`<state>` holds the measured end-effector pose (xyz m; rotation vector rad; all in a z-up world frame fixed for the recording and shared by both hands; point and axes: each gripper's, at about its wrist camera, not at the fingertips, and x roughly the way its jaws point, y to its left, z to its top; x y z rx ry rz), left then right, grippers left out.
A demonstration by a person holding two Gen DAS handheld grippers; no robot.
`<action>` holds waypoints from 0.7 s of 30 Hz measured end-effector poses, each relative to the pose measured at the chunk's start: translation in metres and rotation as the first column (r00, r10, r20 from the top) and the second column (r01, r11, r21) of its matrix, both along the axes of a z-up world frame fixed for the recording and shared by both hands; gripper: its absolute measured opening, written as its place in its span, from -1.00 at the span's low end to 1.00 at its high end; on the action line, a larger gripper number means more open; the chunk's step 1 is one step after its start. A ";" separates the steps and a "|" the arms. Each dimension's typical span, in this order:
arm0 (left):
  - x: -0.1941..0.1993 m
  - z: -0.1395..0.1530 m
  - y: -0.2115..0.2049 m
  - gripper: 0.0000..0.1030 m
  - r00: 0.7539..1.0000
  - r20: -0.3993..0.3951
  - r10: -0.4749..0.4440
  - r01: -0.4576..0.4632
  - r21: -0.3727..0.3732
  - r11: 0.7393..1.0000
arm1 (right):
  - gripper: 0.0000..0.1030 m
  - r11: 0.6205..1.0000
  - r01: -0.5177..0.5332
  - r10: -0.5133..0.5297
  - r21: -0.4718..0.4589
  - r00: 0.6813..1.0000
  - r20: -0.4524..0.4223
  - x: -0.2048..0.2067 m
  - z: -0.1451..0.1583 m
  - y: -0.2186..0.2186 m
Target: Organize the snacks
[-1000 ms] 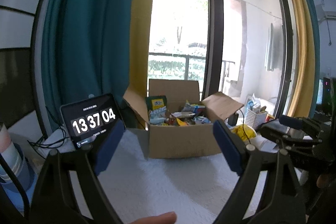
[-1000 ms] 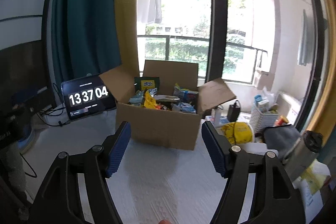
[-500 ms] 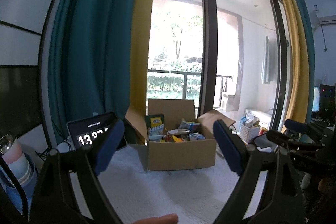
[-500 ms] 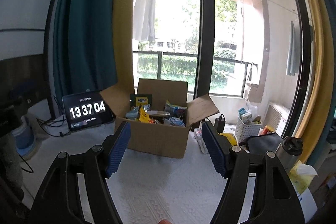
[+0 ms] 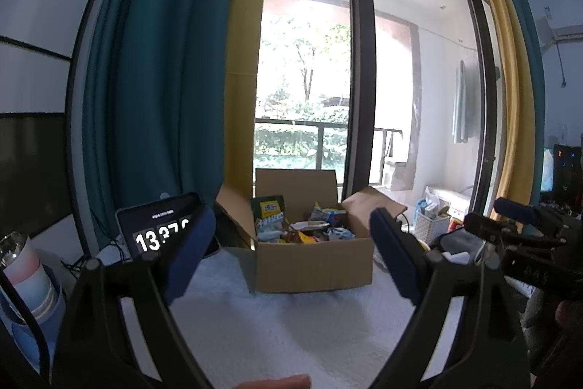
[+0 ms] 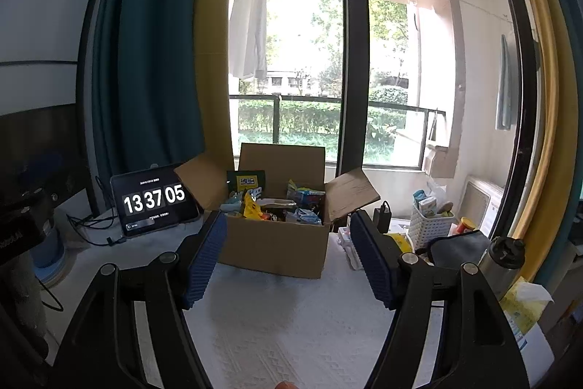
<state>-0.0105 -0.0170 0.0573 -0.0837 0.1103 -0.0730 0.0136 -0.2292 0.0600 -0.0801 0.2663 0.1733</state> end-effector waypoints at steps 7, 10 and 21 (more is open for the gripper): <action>-0.001 -0.002 0.001 0.71 1.000 -0.001 -0.006 0.006 -0.008 1.000 | 0.43 1.000 0.017 -0.017 0.007 1.000 0.005 0.000 0.002 -0.002; -0.002 -0.002 0.002 0.71 1.000 -0.004 -0.004 0.004 -0.016 1.000 | 0.43 1.000 0.023 -0.023 0.008 1.000 -0.002 0.003 0.001 -0.003; -0.006 -0.001 0.000 0.71 1.000 -0.005 -0.008 0.008 -0.020 1.000 | 0.43 0.999 0.032 -0.032 0.017 0.999 -0.009 0.004 0.001 -0.007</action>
